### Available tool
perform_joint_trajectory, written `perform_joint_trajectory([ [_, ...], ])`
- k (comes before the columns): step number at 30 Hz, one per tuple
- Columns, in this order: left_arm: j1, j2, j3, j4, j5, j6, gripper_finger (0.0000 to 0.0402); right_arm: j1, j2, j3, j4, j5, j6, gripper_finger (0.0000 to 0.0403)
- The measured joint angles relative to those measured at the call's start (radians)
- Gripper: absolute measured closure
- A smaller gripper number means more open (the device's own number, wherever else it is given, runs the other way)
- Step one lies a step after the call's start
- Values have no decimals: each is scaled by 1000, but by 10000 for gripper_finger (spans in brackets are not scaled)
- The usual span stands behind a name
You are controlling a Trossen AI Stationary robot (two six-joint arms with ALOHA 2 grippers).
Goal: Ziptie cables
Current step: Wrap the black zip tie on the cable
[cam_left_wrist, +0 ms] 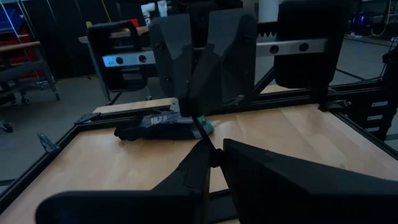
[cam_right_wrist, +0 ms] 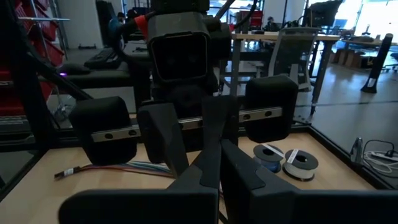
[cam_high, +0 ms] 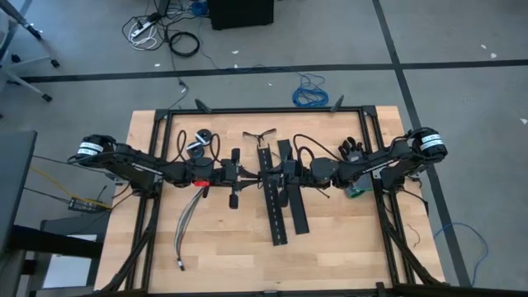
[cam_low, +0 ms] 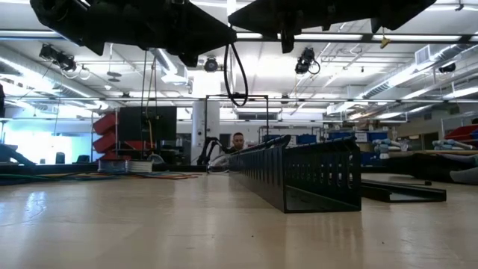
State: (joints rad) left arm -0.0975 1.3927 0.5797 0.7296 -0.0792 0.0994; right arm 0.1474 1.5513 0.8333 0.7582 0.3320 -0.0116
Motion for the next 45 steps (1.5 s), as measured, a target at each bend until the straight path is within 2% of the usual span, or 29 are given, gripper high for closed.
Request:
perform_joint_trajectory([
  [23,0,1,-2,-67,8,0,369,-1,0,0,15,21,-16,402],
  [27,-4,11,-9,-123,24,-2,369,-5,-9,8,80,41,-20,402],
  [35,-2,14,-6,-86,14,-2,369,-6,-4,3,68,52,-39,403],
  [40,-1,0,-4,-79,-1,-1,369,-7,-3,3,39,161,-76,403],
  [43,-6,-45,-4,-140,-65,0,369,-6,-4,3,-38,276,-97,403],
  [45,-10,-86,-3,-221,-127,-1,369,-7,-14,3,-152,315,-41,403],
])
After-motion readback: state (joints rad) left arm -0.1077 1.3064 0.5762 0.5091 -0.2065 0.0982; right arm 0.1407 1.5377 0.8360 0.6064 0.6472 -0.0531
